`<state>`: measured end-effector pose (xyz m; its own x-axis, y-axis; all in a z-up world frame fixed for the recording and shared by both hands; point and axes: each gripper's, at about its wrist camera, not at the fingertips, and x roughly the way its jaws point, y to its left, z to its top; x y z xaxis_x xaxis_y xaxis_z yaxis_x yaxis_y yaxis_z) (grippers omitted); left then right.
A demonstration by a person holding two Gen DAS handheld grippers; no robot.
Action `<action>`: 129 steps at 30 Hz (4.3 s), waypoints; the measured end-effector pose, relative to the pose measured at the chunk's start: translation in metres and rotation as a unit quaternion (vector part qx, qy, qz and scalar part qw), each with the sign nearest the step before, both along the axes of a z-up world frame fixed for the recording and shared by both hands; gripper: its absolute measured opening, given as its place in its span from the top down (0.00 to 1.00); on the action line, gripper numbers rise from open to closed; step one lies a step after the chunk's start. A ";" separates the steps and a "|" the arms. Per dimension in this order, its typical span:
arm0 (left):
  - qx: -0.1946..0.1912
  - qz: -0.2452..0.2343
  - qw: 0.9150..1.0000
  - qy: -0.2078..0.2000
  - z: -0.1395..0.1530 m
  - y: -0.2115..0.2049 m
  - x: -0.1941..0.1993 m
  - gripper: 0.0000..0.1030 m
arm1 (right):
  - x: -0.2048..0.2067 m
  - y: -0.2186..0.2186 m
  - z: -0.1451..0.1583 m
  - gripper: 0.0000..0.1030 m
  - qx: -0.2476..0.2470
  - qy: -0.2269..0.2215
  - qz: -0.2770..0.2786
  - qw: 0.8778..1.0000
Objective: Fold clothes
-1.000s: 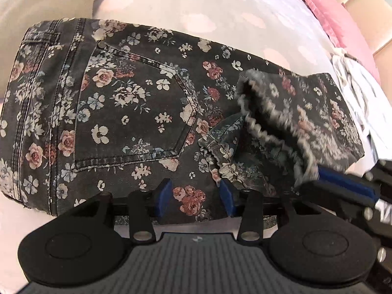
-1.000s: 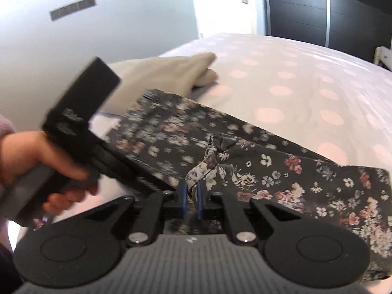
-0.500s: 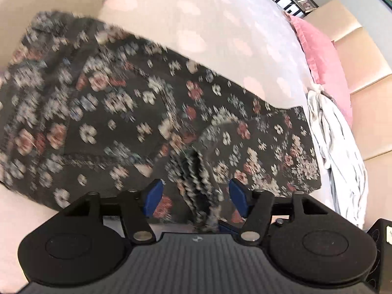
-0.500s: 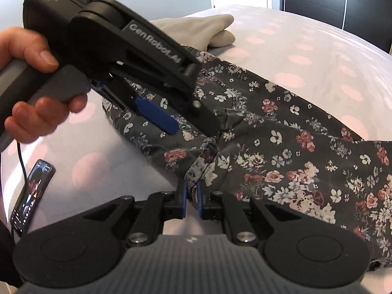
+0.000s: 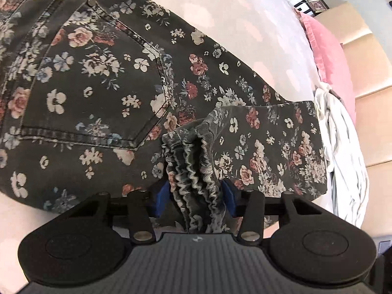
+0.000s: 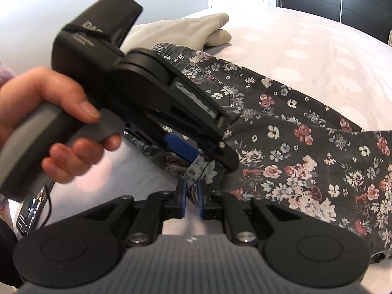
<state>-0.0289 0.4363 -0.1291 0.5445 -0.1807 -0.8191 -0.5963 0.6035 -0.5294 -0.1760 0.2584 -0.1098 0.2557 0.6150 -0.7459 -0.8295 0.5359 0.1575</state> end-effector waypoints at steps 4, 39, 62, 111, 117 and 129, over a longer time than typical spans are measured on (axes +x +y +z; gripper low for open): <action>0.023 -0.004 1.000 -0.012 0.009 -0.003 0.002 0.77 | 0.000 -0.005 0.001 0.87 -0.002 0.000 -0.004 1.000; 0.174 0.073 0.977 -0.095 0.142 0.068 -0.082 0.90 | 0.044 -0.133 -0.009 0.98 -0.131 -0.218 -0.214 0.943; 0.231 0.091 0.966 0.073 0.064 0.109 -0.087 0.83 | 0.039 -0.134 -0.012 0.90 -0.128 -0.175 -0.137 0.967; 0.248 0.091 0.958 0.115 0.041 0.114 -0.087 0.78 | 0.075 -0.223 -0.012 0.68 -0.036 0.063 -0.332 0.941; 0.249 0.095 0.957 0.115 0.042 0.112 -0.085 0.78 | 0.096 -0.225 0.024 0.71 0.019 0.021 -0.358 0.933; 0.245 0.089 0.962 0.082 0.048 0.113 -0.092 0.79 | 0.153 -0.168 0.012 0.79 0.037 0.015 -0.313 0.949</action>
<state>-0.1207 0.5498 -0.0809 0.3866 0.3322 -0.8603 -0.7644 0.6373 -0.0975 -0.0228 0.0905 -0.0981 0.5680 0.4015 -0.7185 -0.3477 0.9083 0.2327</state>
